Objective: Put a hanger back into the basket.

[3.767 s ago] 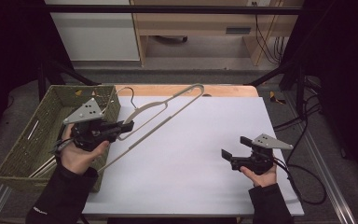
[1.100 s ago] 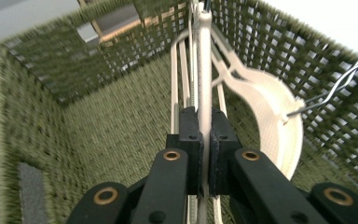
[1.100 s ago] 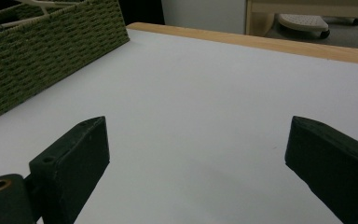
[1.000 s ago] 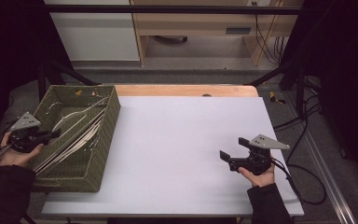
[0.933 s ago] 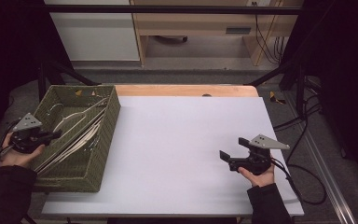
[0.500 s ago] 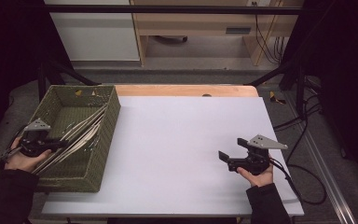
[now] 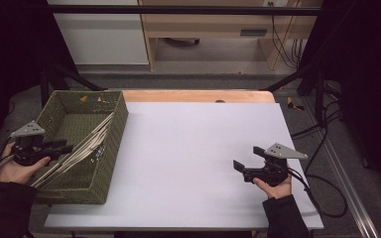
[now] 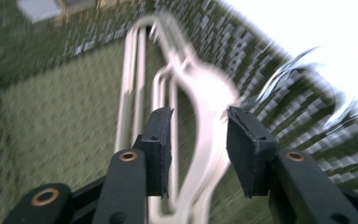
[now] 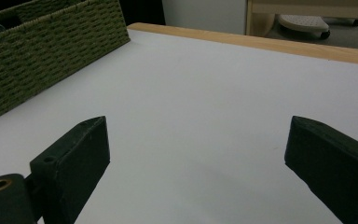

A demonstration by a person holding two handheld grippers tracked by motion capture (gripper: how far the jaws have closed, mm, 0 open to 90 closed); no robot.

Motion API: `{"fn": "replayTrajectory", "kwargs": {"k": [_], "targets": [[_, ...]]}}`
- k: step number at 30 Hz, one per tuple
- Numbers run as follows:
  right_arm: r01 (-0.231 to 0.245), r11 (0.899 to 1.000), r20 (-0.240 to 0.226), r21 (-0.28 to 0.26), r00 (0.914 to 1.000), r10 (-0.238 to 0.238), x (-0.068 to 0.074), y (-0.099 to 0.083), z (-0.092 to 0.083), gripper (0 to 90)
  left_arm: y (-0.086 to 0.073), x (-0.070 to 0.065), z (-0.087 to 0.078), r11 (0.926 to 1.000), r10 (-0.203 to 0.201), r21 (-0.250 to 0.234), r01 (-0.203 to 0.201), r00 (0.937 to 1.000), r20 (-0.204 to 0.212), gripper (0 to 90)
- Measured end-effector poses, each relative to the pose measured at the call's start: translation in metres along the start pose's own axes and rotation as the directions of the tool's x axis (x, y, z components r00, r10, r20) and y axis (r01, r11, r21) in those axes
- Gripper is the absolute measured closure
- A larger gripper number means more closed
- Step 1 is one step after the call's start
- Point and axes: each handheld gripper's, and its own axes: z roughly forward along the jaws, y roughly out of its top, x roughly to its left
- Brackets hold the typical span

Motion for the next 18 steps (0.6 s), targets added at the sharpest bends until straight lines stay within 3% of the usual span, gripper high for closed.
{"fn": "replayTrajectory", "kwargs": {"k": [3,5,8,11,14,15,16,18], "targets": [[-0.002,1.000,-0.006,-0.004,1.0000,0.002,0.000,0.000,-0.001,6.6,0.008,-0.013,-0.008,0.9962,-0.001,-0.087,0.004,0.9994,0.033,54.4],[-0.005,1.000,-0.006,-0.010,1.0000,0.005,0.000,0.001,-0.002,6.4,0.012,-0.023,-0.011,0.9902,0.004,-0.140,0.002,0.9990,0.044,47.4],[-0.005,1.000,-0.012,-0.013,0.9999,0.005,0.000,0.001,-0.003,6.3,0.017,-0.039,-0.012,0.9781,-0.001,-0.208,0.013,0.9983,0.059,41.9],[-0.007,1.000,-0.011,-0.023,0.9999,0.007,0.000,0.002,-0.004,6.3,0.020,-0.054,-0.009,0.9601,-0.013,-0.277,0.043,0.9939,0.109,32.7],[-0.001,0.999,-0.022,-0.037,0.9998,0.000,0.000,0.002,-0.007,6.2,0.022,-0.070,-0.004,0.9492,0.006,-0.313,0.031,0.9934,0.115,21.0],[-0.001,0.999,-0.022,-0.037,0.9998,0.000,0.000,0.002,-0.007,6.2,0.023,-0.076,-0.001,0.9459,0.017,-0.324,0.020,0.9937,0.111,21.0],[0.004,0.999,-0.029,-0.037,0.9996,-0.006,-0.001,0.002,-0.008,6.1,0.023,-0.087,0.004,0.9387,0.024,-0.344,0.021,0.9915,0.128,16.4],[0.001,0.999,-0.032,-0.043,0.9995,-0.002,0.000,0.002,-0.008,5.8,0.023,-0.097,0.010,0.9355,0.019,-0.352,0.031,0.9903,0.138,10.1]]}}
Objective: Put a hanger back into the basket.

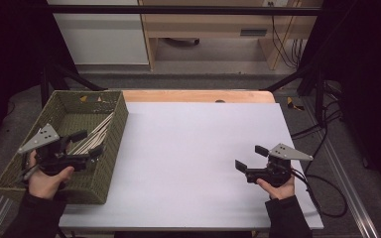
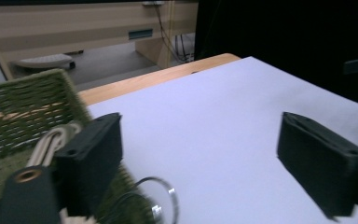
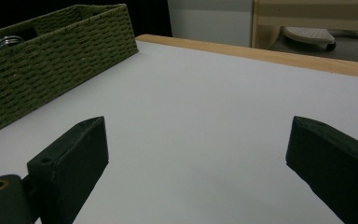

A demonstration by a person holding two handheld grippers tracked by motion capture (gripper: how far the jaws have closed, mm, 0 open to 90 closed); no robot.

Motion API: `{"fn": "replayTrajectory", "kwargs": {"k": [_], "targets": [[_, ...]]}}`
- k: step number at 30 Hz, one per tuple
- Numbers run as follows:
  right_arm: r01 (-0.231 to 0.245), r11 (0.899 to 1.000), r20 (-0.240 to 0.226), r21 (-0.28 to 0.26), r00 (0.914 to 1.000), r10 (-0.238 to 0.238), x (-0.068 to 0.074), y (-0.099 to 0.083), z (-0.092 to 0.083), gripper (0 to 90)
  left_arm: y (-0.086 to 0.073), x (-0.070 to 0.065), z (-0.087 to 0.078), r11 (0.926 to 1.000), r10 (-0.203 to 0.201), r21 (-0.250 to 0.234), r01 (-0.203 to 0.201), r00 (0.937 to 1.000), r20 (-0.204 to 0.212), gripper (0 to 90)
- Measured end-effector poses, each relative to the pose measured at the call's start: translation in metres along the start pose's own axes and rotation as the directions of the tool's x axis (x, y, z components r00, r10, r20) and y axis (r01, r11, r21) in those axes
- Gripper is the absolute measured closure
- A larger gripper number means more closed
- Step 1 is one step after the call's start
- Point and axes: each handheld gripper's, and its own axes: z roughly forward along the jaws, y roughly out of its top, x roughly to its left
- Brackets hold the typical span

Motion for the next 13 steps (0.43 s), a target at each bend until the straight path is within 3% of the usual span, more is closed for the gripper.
{"fn": "replayTrajectory", "kwargs": {"k": [7,13], "targets": [[-0.001,1.000,-0.025,-0.024,0.9997,0.001,-0.002,0.000,-0.005,5.2,-0.008,-0.022,0.018,1.0000,-0.006,0.006,0.006,0.9997,0.025,3.9],[-0.014,0.999,-0.028,-0.033,0.9995,0.013,-0.005,-0.001,-0.010,5.1,-0.017,-0.027,0.028,0.9999,-0.007,0.013,0.007,0.9993,0.038,4.2]]}}
